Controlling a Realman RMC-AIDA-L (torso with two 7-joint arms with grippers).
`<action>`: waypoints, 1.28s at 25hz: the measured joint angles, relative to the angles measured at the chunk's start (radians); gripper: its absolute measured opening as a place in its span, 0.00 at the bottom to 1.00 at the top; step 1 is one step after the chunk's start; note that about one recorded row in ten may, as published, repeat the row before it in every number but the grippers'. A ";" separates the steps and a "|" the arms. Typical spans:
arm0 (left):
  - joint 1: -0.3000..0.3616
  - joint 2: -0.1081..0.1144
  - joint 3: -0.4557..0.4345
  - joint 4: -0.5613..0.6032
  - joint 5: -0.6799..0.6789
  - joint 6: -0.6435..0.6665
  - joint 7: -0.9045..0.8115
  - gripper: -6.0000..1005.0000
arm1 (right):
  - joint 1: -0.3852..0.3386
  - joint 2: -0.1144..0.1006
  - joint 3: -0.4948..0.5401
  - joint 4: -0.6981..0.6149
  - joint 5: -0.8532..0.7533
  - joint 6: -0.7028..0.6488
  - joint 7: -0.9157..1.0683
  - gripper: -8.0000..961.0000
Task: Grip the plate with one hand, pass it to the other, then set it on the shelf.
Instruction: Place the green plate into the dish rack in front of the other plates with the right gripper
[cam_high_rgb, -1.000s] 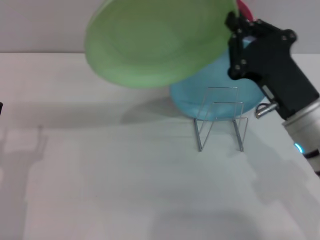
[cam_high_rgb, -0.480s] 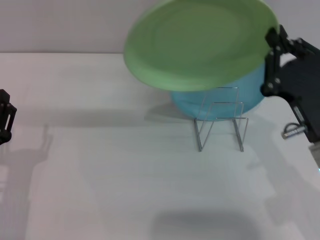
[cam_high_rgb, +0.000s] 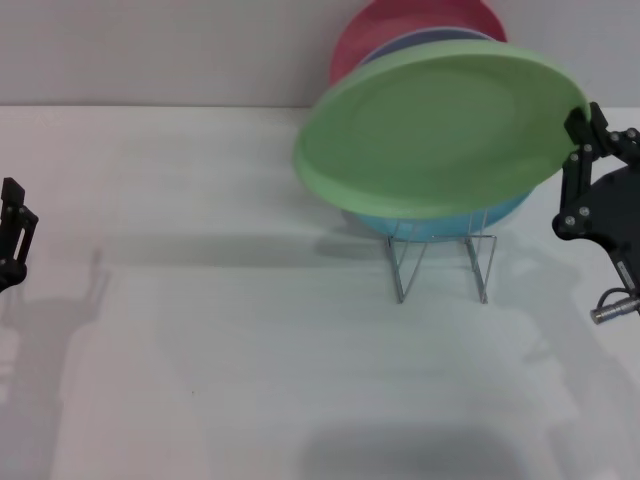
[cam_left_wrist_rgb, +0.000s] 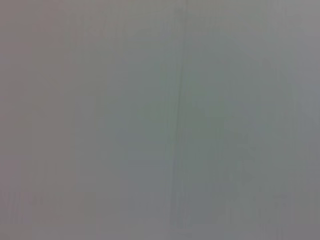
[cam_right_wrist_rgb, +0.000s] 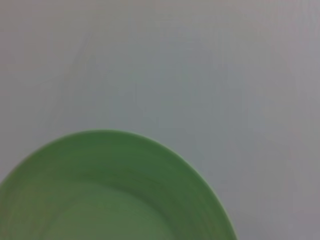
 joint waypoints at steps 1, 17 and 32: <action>0.000 0.000 0.000 0.000 0.000 0.000 0.000 0.83 | 0.000 0.001 0.003 -0.007 0.000 -0.005 -0.007 0.03; 0.005 0.000 0.005 -0.023 0.004 0.003 0.038 0.83 | 0.045 -0.002 0.048 -0.140 0.001 -0.049 -0.014 0.02; 0.000 0.000 0.012 -0.036 0.004 0.002 0.044 0.83 | 0.102 0.001 0.068 -0.309 0.002 -0.137 -0.068 0.03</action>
